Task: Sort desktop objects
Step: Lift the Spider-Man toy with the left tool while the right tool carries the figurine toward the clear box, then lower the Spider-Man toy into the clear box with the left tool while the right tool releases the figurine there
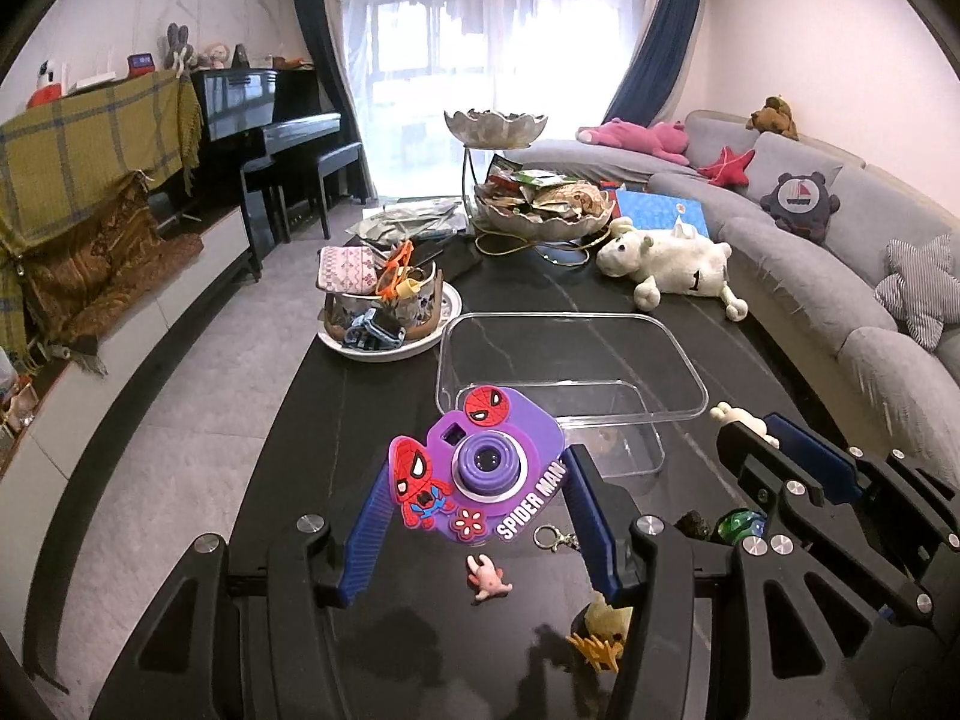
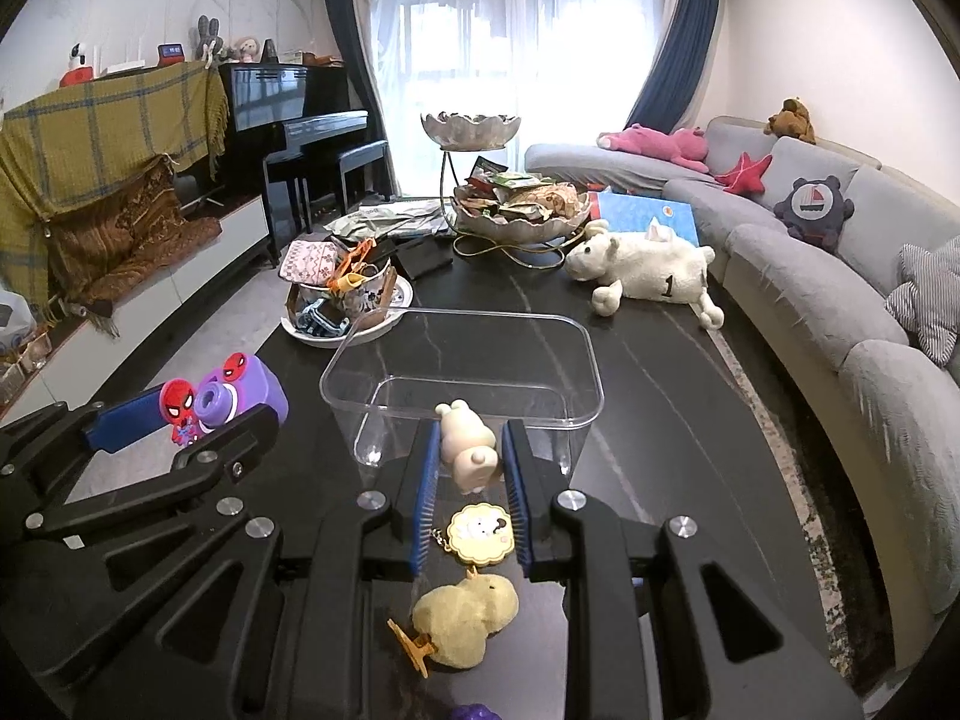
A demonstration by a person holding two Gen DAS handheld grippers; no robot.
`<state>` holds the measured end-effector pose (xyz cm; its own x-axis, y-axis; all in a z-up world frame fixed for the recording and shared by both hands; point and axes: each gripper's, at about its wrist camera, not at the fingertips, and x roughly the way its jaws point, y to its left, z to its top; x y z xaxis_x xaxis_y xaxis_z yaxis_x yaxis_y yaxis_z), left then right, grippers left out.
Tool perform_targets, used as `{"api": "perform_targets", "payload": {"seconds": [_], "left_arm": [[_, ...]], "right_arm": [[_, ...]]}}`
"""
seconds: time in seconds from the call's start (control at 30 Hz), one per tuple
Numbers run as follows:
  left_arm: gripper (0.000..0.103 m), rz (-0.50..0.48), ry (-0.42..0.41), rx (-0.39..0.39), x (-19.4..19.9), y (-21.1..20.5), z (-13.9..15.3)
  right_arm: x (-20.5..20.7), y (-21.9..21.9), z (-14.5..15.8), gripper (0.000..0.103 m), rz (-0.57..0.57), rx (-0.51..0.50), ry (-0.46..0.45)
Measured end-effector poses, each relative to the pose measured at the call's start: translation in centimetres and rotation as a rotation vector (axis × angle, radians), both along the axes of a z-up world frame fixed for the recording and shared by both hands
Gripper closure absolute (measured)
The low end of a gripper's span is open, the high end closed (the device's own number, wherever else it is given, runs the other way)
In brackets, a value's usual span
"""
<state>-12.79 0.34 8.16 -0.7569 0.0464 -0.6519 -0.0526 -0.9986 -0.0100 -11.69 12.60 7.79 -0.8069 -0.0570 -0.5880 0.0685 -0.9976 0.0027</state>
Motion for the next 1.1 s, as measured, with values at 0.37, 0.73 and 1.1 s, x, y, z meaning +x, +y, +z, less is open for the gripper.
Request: {"api": "perform_targets", "payload": {"seconds": [0.37, 0.73, 1.1], "left_arm": [[0.052, 0.003, -0.032, -0.011, -3.4, -0.1, 0.5], [0.053, -0.045, -0.041, 0.007, -7.8, 0.3, 1.2], [0.052, -0.06, -0.061, -0.024, -11.8, 1.3, 0.6]], "right_arm": [[-3.8, -0.3, 0.4, 0.084, 0.03, 0.02, -0.049], [-8.5, 0.9, 0.3, 0.084, 0.045, -0.039, -0.097], [-12.6, 1.4, -0.9, 0.084, 0.043, -0.004, -0.149]]}}
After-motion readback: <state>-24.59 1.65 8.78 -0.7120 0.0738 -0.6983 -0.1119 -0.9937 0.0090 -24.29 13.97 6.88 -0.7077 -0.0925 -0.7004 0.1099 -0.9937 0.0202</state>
